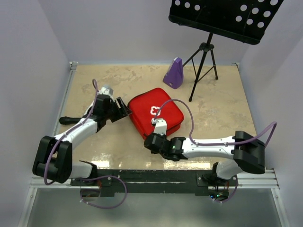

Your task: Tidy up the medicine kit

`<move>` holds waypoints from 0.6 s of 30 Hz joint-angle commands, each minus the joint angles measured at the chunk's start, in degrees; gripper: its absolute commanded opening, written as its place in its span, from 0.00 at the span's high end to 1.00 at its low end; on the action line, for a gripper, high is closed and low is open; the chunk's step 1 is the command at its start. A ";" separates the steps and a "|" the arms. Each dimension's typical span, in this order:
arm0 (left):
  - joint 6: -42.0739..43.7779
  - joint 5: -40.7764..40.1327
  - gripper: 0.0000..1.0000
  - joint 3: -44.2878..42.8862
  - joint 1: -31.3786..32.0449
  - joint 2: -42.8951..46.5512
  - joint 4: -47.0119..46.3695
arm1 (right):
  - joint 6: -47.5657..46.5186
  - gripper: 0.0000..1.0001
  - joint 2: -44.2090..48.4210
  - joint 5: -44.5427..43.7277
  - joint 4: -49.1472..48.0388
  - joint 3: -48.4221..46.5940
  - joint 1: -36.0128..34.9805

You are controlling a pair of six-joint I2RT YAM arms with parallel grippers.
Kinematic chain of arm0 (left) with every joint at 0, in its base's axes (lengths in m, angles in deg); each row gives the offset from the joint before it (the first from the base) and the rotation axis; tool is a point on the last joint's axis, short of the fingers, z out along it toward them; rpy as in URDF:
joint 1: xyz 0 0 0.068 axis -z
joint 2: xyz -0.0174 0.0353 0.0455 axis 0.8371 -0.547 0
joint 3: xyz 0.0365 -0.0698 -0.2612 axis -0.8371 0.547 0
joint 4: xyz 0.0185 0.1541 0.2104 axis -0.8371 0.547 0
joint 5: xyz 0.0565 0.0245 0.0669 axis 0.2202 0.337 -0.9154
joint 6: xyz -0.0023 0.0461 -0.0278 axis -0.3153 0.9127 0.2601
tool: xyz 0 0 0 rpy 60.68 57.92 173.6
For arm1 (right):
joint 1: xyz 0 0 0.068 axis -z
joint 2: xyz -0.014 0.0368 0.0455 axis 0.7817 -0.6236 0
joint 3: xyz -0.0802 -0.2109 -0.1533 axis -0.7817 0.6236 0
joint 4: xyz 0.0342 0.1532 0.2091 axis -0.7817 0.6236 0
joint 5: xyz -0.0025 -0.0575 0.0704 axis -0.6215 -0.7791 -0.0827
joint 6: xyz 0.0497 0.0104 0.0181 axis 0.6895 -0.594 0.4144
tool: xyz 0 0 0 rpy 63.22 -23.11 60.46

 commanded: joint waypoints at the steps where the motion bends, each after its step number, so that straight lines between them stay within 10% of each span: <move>1: 1.56 -0.72 0.29 0.28 -0.45 4.84 3.74 | -4.45 1.00 -6.78 1.22 3.82 -3.39 -0.38; 13: 2.36 -0.03 0.24 3.63 -0.72 18.56 13.69 | -21.34 1.00 -28.15 -0.98 4.42 -33.71 -0.82; 18: 0.07 6.04 0.22 5.47 0.68 15.85 6.23 | -18.45 1.00 -25.79 0.78 2.33 -29.44 -0.91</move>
